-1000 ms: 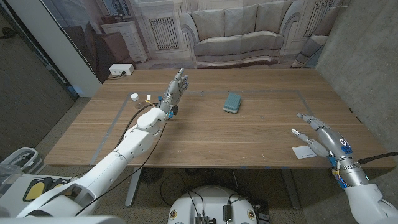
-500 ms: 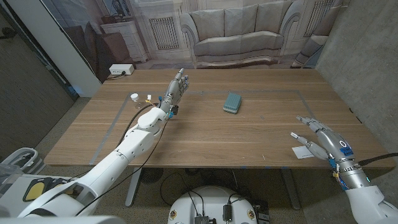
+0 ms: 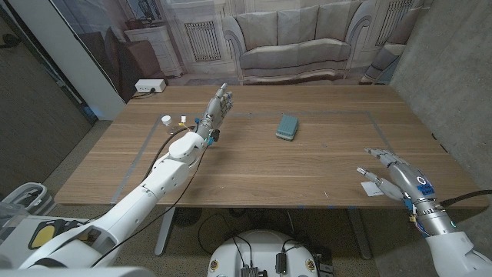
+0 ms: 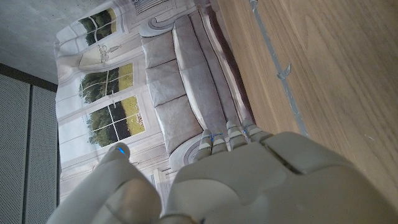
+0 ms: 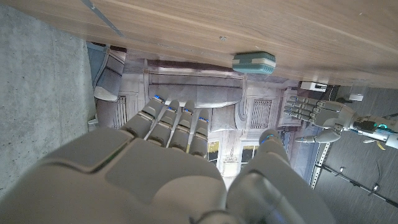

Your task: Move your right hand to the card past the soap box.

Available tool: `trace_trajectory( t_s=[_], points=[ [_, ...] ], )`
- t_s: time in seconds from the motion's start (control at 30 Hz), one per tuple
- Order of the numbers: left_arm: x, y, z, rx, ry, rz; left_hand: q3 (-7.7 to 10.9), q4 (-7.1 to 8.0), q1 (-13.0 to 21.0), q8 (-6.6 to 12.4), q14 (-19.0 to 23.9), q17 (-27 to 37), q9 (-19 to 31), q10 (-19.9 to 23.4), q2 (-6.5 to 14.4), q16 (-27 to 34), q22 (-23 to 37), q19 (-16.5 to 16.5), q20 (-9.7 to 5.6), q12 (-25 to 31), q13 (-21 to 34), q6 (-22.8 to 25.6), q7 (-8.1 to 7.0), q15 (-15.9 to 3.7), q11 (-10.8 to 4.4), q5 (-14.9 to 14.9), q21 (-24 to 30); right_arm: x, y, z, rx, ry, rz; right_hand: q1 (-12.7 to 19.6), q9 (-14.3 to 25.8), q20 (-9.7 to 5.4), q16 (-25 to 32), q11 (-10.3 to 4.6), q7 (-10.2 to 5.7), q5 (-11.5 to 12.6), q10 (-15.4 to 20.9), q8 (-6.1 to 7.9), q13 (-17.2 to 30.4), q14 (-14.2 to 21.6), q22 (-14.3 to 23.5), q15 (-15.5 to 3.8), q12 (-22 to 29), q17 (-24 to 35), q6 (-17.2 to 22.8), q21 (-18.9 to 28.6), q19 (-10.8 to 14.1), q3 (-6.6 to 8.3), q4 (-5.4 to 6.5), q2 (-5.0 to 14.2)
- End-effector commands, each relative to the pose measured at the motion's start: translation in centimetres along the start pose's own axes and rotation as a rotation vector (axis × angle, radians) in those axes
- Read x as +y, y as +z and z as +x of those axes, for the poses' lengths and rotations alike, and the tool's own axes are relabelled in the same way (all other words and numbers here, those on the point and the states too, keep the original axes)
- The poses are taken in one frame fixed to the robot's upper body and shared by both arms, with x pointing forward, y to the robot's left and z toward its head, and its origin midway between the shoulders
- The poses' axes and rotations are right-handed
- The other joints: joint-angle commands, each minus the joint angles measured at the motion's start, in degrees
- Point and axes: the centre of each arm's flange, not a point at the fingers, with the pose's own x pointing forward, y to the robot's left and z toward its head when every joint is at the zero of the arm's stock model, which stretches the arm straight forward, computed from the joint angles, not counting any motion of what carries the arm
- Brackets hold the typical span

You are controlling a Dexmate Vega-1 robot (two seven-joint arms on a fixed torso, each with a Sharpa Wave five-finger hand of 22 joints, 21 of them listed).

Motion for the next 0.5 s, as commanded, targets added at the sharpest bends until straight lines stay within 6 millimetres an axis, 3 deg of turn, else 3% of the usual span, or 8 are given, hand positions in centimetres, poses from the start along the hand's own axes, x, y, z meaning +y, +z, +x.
trace_trajectory(
  t_s=[0.03,0.5],
  points=[
    [0.5,0.0,0.0,0.014,-0.002,-0.002,-0.20,0.10,0.37,0.06,-0.12,0.17,0.34,0.20,0.25,0.30,0.19,-0.56,0.04,-0.05,0.25,0.40,-0.13,-0.17,-0.22,-0.11,0.18,1.2,0.3,-0.6,0.033,0.042,-0.027,0.23,0.12,-3.55,0.08,-0.08,-0.26,0.50,0.46,0.31,0.13,0.61,0.08,-2.96,0.19,0.25,0.71,-0.36,0.58,0.11,-0.39,-0.23],
    [0.8,0.8,-0.6,0.021,-0.013,0.038,-0.29,0.09,0.50,0.02,-0.10,0.16,0.34,0.17,0.43,0.31,0.19,-0.69,0.05,-0.07,0.25,0.35,-0.15,-0.17,-0.19,-0.18,0.15,3.2,0.1,-1.9,0.054,0.056,-0.083,0.48,0.13,-3.55,-0.02,-0.42,-0.72,1.06,1.36,0.70,0.14,0.95,0.08,-3.12,0.36,0.25,2.21,-0.76,0.77,0.00,-0.59,-0.67]
  ],
)
